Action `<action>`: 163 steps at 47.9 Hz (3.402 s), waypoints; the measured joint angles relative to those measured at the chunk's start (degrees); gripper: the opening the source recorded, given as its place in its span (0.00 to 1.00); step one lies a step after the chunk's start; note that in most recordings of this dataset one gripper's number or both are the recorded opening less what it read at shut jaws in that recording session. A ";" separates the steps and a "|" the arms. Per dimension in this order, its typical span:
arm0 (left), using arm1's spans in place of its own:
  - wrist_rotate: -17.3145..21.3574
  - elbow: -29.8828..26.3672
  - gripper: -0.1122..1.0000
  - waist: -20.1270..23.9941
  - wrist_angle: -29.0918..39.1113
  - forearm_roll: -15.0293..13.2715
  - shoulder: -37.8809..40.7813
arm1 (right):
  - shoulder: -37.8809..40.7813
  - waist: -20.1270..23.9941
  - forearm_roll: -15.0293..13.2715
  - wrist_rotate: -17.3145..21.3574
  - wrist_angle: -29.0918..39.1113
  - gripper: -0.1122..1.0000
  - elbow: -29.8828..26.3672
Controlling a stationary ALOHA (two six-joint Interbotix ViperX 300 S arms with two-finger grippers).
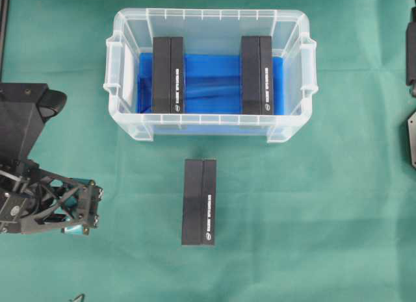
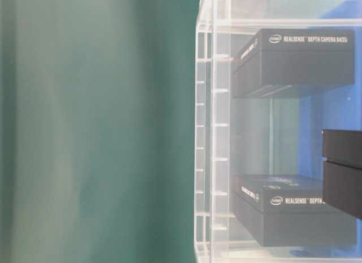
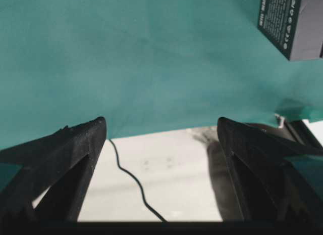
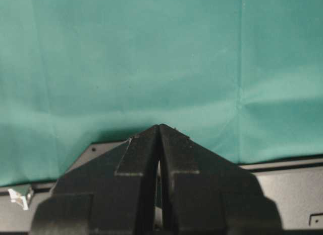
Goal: Take the box out of the case with the left arm.
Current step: 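Withdraw the left gripper to the left side, then move the open left gripper over the left black box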
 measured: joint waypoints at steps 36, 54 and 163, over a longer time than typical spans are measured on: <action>31.20 9.49 0.96 31.90 0.79 0.18 -11.78 | 0.09 0.00 0.09 0.09 0.00 0.11 0.00; 37.09 9.84 0.96 38.32 0.97 0.18 -11.69 | 0.35 0.00 0.00 0.09 -0.09 0.11 0.00; 39.37 -17.49 0.96 36.04 -0.70 0.18 17.75 | 0.44 0.00 0.09 0.00 -1.41 0.11 0.00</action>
